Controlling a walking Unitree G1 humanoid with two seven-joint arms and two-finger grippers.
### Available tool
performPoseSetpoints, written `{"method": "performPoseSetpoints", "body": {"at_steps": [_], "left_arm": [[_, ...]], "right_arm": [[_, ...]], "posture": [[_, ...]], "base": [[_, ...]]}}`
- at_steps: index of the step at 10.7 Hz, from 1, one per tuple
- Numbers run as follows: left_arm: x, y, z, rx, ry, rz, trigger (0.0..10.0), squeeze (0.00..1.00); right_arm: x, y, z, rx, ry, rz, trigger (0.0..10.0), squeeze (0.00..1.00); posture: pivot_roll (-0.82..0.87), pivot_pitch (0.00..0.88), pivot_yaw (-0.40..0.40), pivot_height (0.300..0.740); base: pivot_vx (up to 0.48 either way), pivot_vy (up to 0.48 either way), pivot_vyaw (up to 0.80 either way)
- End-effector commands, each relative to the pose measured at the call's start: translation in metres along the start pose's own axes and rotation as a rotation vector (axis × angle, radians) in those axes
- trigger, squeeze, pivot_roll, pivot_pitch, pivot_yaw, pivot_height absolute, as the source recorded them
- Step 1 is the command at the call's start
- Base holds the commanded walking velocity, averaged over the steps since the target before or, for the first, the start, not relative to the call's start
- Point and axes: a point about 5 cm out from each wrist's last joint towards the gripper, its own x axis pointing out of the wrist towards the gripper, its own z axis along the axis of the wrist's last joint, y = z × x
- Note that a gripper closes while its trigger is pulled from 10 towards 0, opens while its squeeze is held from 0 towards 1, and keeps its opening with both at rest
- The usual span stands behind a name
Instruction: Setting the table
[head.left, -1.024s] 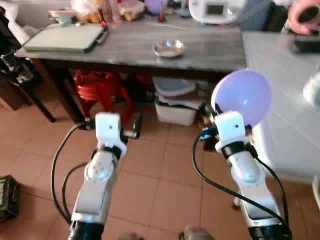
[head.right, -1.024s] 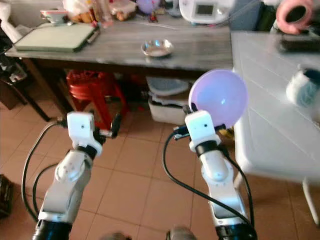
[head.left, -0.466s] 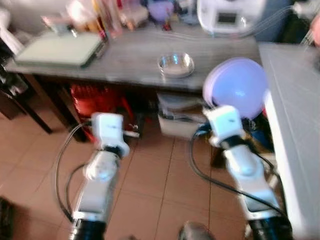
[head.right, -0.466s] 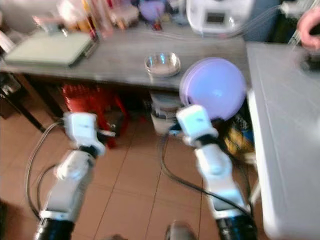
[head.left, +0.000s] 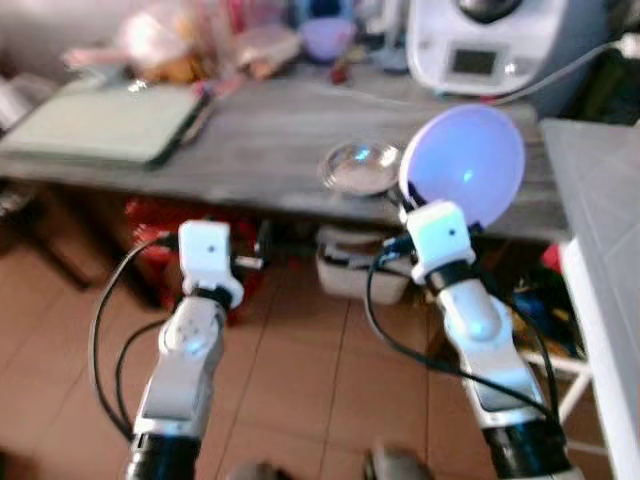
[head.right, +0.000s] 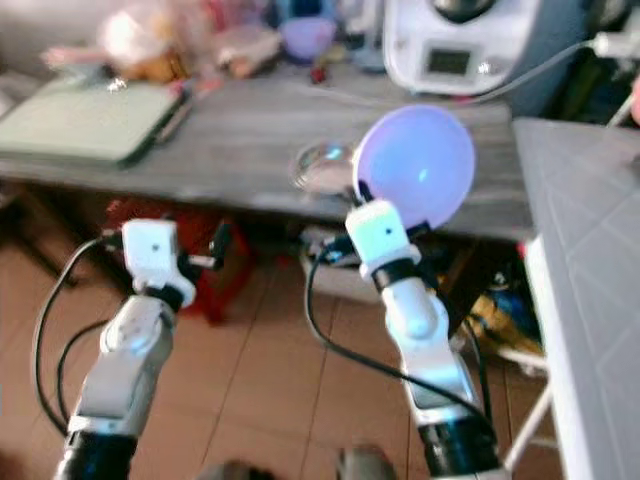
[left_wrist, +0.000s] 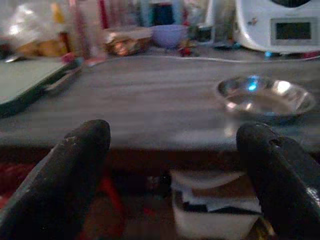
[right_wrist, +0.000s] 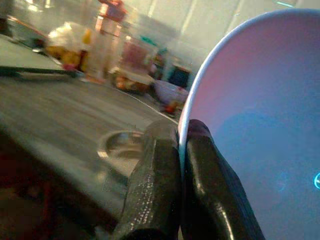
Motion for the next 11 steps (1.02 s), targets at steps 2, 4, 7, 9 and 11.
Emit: {"method": "performPoseSetpoints", "body": {"at_steps": [2,4,7,9,11], "left_arm": [[0.0,-0.005,0.0,0.005,0.0,-0.016,10.0,0.0],[0.0,-0.004,-0.001,-0.002,0.002,-0.013,10.0,0.0],[-0.001,-0.001,-0.001,-0.018,0.009,0.005,10.0,0.0],[-0.001,0.0,0.002,-0.007,-0.012,0.018,10.0,0.0],[-0.002,0.008,0.006,0.005,-0.026,0.05,10.0,0.0]], "right_arm": [[0.003,-0.005,0.001,-0.011,-0.01,-0.016,10.0,0.0],[0.005,-0.005,0.002,-0.018,-0.017,-0.013,10.0,0.0],[0.007,-0.005,0.002,-0.024,-0.022,-0.009,10.0,0.0],[0.01,-0.004,0.002,-0.022,-0.018,-0.006,10.0,0.0],[0.018,-0.004,0.003,0.022,-0.018,0.054,10.0,0.0]], "posture": [[-0.06,0.039,0.059,0.74],[-0.05,0.041,0.06,0.74],[-0.05,0.049,0.062,0.74],[-0.04,0.055,0.061,0.74],[-0.03,0.075,0.065,0.74]], "base": [[0.463,0.0,0.0],[0.463,0.0,0.0],[0.361,0.315,0.0],[0.163,0.176,0.0],[0.0,0.0,0.0]]}}
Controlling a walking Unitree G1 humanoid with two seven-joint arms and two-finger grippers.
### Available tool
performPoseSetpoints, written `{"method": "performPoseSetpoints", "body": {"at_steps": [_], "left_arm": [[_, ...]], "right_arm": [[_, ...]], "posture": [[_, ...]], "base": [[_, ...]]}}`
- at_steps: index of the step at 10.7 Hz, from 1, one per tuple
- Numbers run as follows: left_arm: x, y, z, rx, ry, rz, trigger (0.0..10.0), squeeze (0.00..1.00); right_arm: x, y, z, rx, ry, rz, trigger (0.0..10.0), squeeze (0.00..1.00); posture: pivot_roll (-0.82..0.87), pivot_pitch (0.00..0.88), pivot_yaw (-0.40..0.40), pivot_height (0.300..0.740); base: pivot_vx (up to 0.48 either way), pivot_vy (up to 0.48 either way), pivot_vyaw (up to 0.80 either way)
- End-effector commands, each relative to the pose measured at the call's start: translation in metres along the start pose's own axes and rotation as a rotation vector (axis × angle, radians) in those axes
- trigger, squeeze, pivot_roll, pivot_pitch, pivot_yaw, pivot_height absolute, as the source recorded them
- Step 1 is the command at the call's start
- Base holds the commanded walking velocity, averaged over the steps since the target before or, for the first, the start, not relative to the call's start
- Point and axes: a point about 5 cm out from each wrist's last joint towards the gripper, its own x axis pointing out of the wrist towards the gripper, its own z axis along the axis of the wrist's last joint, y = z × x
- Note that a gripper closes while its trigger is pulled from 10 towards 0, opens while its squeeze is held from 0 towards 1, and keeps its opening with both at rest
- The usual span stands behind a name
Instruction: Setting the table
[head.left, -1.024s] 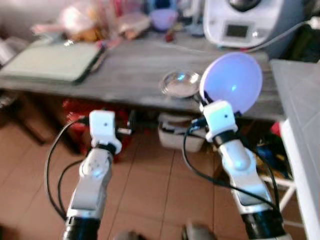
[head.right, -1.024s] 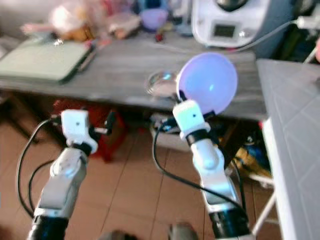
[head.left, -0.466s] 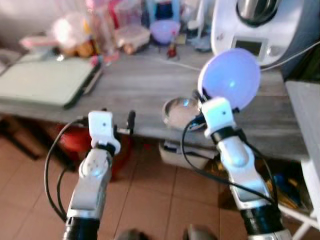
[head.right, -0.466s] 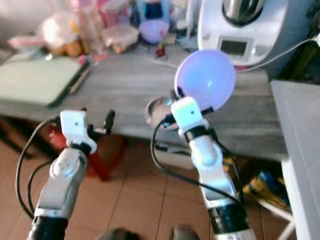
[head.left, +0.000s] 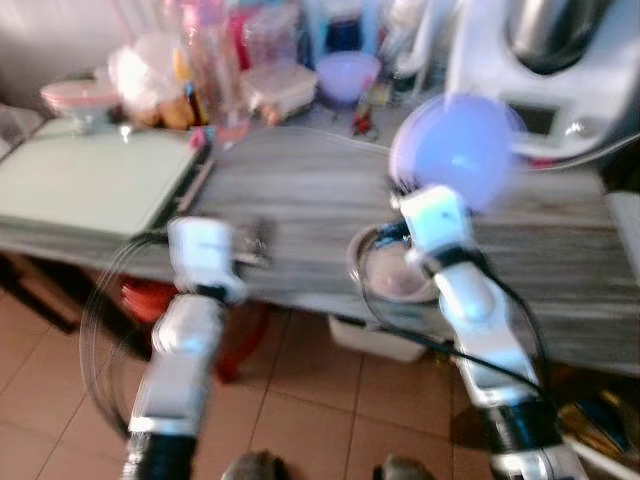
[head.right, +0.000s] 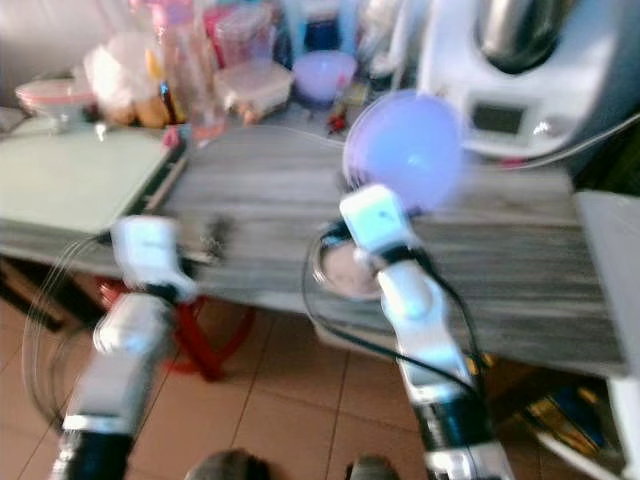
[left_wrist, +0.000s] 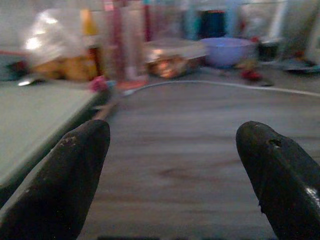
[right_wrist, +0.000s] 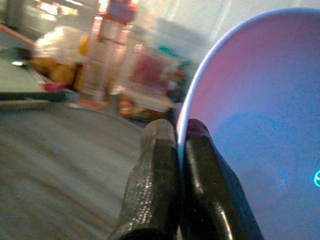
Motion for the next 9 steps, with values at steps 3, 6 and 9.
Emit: {"method": "performPoseSetpoints", "body": {"at_steps": [3,6,9], "left_arm": [[-0.011,0.002,-0.004,-0.009,0.031,0.016,10.0,0.0],[-0.015,0.007,-0.001,0.003,0.042,0.028,10.0,0.0],[-0.018,0.004,-0.001,-0.004,0.063,0.007,10.0,0.0]], "right_arm": [[0.027,0.005,0.0,0.012,0.037,0.197,10.0,0.0],[0.056,0.018,-0.009,-0.098,0.158,0.353,10.0,0.0],[0.057,0.024,-0.025,-0.11,0.285,0.403,10.0,0.0]], "posture": [[-0.01,0.101,0.07,0.74],[0.04,0.118,0.072,0.74],[0.03,0.125,0.084,0.74]], "base": [[0.0,0.0,0.0],[0.0,0.0,0.0],[0.0,0.0,0.0]]}}
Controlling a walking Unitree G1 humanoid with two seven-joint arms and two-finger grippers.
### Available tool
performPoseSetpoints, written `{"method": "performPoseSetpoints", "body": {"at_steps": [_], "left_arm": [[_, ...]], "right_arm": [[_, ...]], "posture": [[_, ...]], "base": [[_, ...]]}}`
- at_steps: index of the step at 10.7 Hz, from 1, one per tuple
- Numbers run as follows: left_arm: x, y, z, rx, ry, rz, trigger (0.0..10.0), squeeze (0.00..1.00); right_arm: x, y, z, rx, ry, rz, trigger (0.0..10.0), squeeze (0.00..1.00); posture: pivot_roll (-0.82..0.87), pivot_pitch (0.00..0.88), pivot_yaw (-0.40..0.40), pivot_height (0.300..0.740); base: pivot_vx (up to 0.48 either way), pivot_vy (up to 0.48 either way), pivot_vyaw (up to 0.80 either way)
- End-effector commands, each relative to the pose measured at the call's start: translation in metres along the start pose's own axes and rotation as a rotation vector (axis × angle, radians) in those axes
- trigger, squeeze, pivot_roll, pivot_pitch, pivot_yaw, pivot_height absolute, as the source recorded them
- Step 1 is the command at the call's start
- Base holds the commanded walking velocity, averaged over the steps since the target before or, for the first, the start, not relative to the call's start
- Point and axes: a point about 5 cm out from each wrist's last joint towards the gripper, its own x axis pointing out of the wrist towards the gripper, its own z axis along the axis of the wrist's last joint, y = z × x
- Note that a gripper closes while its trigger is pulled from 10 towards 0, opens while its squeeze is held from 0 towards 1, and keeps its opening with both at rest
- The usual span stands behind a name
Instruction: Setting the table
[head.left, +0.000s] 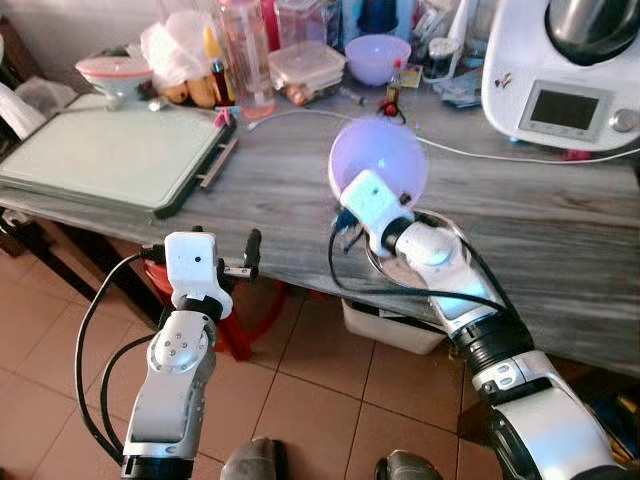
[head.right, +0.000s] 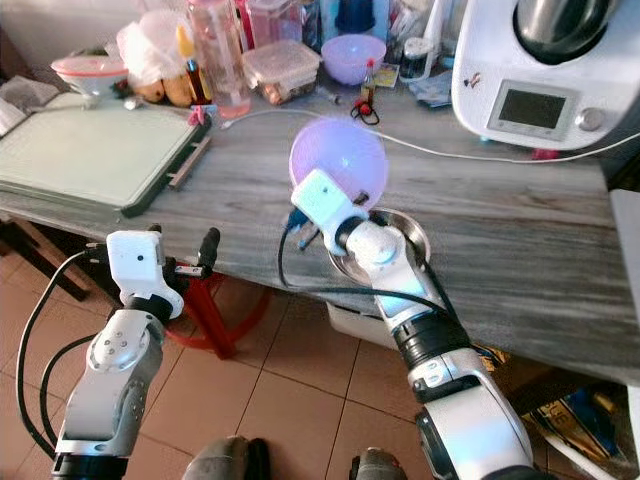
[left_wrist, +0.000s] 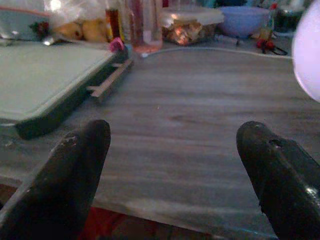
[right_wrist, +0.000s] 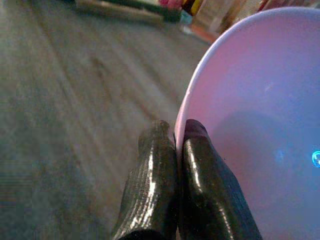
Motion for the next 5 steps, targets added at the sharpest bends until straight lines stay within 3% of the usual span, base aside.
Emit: {"method": "performPoseSetpoints", "body": {"at_steps": [1,5], "left_arm": [[-0.002,0.002,0.003,0.002,-0.007,0.0,10.0,0.0],[-0.003,0.003,0.003,0.002,0.004,0.003,10.0,0.0]], "right_arm": [[0.002,-0.001,0.003,-0.019,0.0,0.012,10.0,0.0],[0.003,-0.011,0.004,-0.081,0.002,-0.005,10.0,0.0]], "posture": [[0.03,0.126,0.084,0.74],[0.04,0.132,0.086,0.74]], "base": [[0.0,0.0,0.0],[0.0,0.0,0.0]]}}
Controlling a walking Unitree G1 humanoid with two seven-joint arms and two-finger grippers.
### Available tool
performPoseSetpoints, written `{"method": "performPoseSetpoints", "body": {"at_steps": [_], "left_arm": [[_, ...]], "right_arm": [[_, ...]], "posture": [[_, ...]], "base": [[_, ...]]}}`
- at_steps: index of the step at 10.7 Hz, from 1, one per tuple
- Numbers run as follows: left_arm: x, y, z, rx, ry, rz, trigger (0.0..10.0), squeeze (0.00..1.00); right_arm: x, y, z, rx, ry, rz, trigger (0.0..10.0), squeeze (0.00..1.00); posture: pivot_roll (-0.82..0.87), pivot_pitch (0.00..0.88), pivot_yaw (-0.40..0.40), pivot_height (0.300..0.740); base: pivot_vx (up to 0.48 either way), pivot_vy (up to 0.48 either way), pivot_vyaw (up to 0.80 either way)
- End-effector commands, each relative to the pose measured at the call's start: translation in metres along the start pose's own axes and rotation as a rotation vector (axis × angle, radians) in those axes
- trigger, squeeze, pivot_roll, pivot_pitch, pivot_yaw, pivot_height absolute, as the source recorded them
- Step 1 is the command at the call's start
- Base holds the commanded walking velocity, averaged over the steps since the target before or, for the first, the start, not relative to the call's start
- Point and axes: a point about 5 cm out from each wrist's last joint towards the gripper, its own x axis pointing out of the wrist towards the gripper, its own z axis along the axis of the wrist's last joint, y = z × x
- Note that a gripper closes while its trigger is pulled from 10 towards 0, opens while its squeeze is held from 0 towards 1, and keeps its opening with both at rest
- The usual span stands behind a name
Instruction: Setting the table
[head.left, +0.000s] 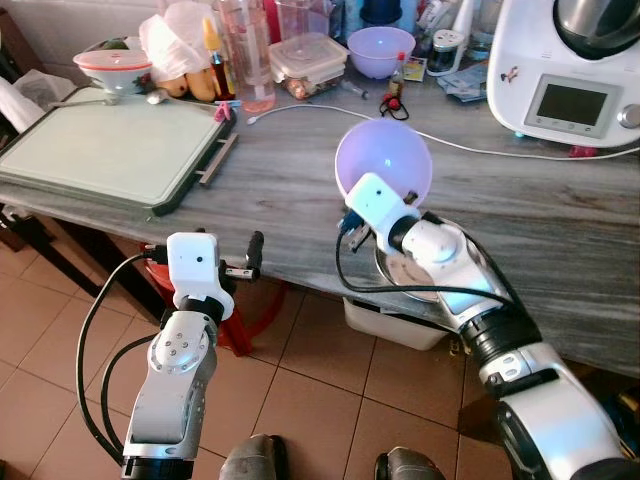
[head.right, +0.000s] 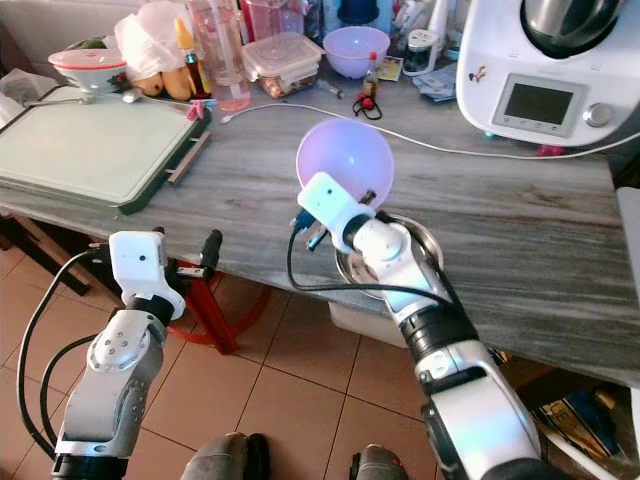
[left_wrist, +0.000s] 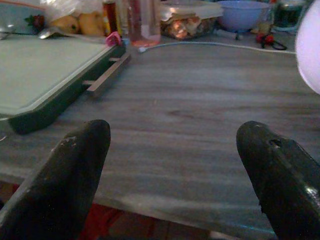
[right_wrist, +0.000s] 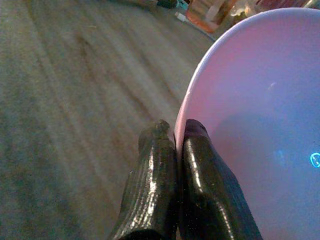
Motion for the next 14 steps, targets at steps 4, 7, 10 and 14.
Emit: {"method": "performPoseSetpoints", "body": {"at_steps": [4,7,10,14], "left_arm": [[-0.003,0.004,0.001,0.007,0.011,0.008,10.0,0.0],[-0.003,0.004,0.0,0.005,0.019,0.011,10.0,0.0],[0.0,0.002,-0.001,0.001,0.021,0.002,10.0,0.0],[0.001,0.002,-0.002,-0.005,0.025,0.004,10.0,0.0]], "right_arm": [[0.007,-0.014,0.013,-0.002,-0.023,-0.023,10.0,0.97],[0.006,-0.014,0.009,-0.011,0.024,0.02,10.0,1.0],[0.001,-0.021,0.003,-0.023,0.06,0.015,10.0,1.0],[-0.014,-0.026,0.023,-0.004,0.037,0.11,10.0,0.64]], "posture": [[0.04,0.136,0.087,0.74],[0.04,0.133,0.083,0.74],[0.03,0.126,0.086,0.74],[0.02,0.112,0.078,0.74]], "base": [[0.0,0.0,0.0],[0.0,0.0,0.0],[0.0,0.0,0.0],[0.0,0.0,0.0]]}}
